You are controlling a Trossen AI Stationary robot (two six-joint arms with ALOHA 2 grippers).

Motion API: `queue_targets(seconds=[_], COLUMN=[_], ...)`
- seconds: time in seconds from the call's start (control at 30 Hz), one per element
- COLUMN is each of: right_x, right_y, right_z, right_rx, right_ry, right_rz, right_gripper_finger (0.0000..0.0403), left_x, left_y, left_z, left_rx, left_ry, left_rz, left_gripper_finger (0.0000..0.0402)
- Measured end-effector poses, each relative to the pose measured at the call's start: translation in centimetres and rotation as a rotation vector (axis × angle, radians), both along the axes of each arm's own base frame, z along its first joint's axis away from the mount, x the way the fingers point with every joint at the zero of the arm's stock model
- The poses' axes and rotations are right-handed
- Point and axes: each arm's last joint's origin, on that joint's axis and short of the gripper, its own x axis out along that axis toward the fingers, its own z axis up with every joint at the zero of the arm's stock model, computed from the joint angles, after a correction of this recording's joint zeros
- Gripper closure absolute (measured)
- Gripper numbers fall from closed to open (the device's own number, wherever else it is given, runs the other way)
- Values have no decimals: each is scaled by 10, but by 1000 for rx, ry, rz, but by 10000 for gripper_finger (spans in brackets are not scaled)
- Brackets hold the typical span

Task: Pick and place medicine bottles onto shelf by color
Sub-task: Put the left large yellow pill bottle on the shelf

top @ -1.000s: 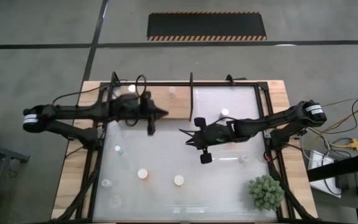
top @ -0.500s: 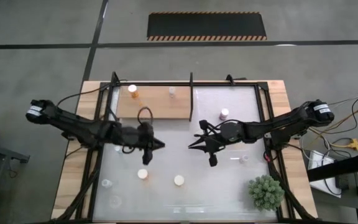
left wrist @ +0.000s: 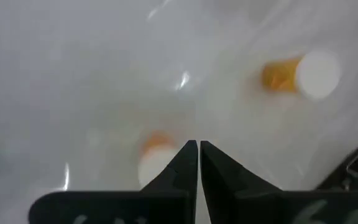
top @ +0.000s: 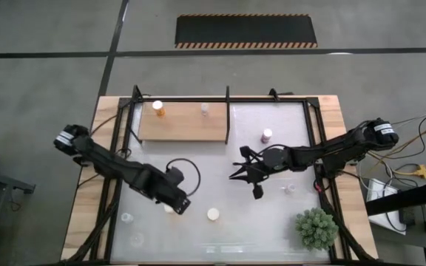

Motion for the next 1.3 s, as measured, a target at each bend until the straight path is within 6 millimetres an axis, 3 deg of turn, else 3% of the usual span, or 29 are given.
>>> queue_targets(seconds=[0.23, 0.37, 0.77, 0.9, 1.3], right_x=[-1, -1, -1, -1, -3], right_y=[1, 2, 3, 3, 3], right_z=[3, 2, 2, 2, -1], right_rx=[23, 35, 68, 67, 66], right_ry=[-16, -12, -2, -2, 8], right_rz=[-2, 25, 67, 67, 65], right_gripper_finger=[394, 394, 394, 394, 394], left_x=[6, 2, -1, 1, 11], left_y=[-16, -21, -20, -23, -28], left_z=[-7, -17, -35, -38, -63], left_rx=[-31, -35, -15, -18, 46], left_ry=[148, 196, 251, 236, 292], left_rz=[39, 20, 59, 57, 68], left_gripper_finger=[395, 361, 145, 92, 80])
